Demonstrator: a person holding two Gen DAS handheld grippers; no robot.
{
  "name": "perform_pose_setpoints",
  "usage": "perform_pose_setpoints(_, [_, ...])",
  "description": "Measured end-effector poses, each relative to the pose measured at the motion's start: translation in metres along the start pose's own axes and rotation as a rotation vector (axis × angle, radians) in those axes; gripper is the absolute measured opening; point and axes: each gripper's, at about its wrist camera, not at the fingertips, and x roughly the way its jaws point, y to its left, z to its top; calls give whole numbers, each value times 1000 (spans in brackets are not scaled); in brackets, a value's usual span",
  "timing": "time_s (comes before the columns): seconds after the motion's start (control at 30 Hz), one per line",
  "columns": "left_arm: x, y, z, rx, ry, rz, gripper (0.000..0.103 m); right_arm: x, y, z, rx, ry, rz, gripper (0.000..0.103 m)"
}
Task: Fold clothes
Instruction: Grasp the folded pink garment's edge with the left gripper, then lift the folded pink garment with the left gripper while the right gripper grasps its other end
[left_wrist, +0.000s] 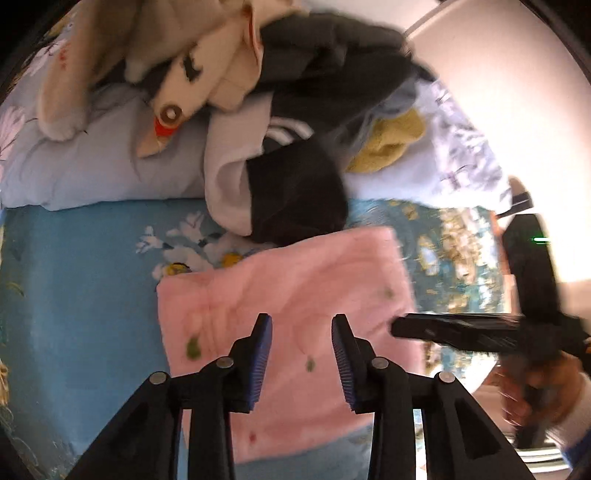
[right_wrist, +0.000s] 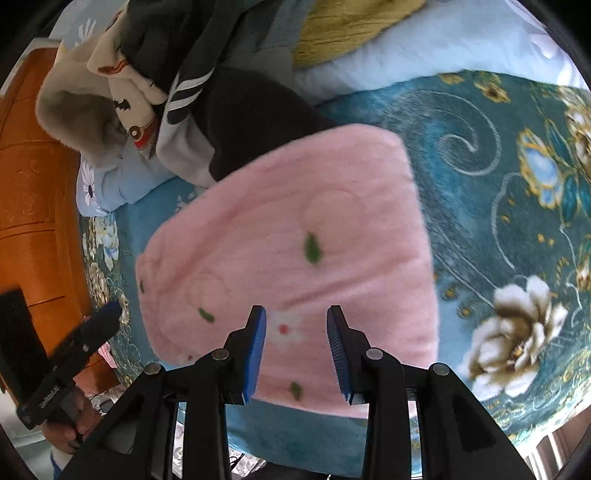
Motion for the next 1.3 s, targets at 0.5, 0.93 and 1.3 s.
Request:
perform_pose_setpoints(0.5, [49,73,-36,-137,88,48,36,25,-35,8,-95,39,-102,41])
perform_pose_setpoints(0.93, [-1,81,-48,-164,71,70,74,6,-62,-5,-58,0,-27,59])
perform_pose_setpoints(1.3, [43,123,-74,-381,141,-77,98,25,-115,-19,51,31,104,83])
